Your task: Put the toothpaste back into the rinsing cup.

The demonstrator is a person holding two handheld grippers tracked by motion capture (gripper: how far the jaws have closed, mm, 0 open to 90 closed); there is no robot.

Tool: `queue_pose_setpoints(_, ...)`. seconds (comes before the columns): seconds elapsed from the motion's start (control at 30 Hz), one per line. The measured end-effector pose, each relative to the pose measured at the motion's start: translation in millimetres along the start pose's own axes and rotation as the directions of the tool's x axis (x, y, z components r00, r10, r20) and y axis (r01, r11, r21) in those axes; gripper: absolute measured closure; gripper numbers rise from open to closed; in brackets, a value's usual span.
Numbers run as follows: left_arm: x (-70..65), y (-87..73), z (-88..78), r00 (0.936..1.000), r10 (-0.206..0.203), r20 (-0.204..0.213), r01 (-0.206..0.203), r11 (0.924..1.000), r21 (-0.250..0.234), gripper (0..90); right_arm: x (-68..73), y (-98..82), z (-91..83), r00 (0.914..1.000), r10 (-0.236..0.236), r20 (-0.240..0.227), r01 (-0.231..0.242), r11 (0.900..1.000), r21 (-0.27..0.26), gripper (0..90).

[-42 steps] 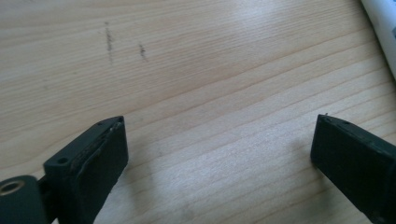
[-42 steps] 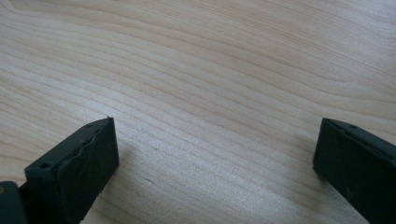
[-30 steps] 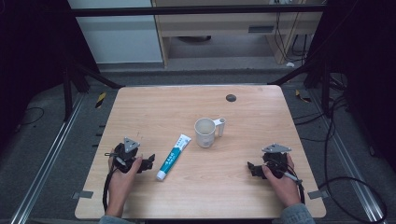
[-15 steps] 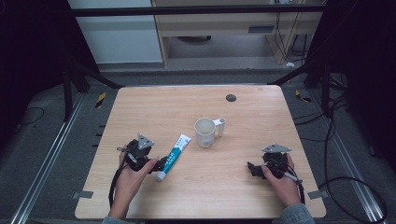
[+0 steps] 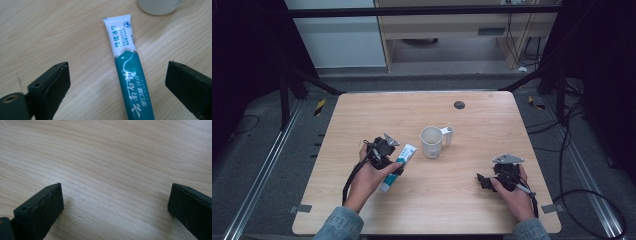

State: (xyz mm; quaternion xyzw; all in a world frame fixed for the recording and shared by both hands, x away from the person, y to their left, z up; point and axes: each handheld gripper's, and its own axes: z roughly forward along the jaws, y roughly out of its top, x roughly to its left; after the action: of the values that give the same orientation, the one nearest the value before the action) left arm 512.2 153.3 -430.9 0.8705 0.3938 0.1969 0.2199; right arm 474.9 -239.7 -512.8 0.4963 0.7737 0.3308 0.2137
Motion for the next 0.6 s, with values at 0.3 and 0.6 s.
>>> queue_pose_setpoints(0.3,-9.0,28.8,12.4,0.9984,0.052,0.020,-0.054,0.9905,0.127,11.6,-0.1,0.0,-0.1,1.0000,0.002,-0.001,-0.002,1.000,-0.001,0.6)
queue_pose_setpoints(0.6,-12.2,44.9,28.8,0.9969,0.056,0.056,-0.065,0.9812,0.182,22.5,-0.8,0.0,0.3,1.0000,-0.002,0.003,0.002,1.000,-0.001,0.7)
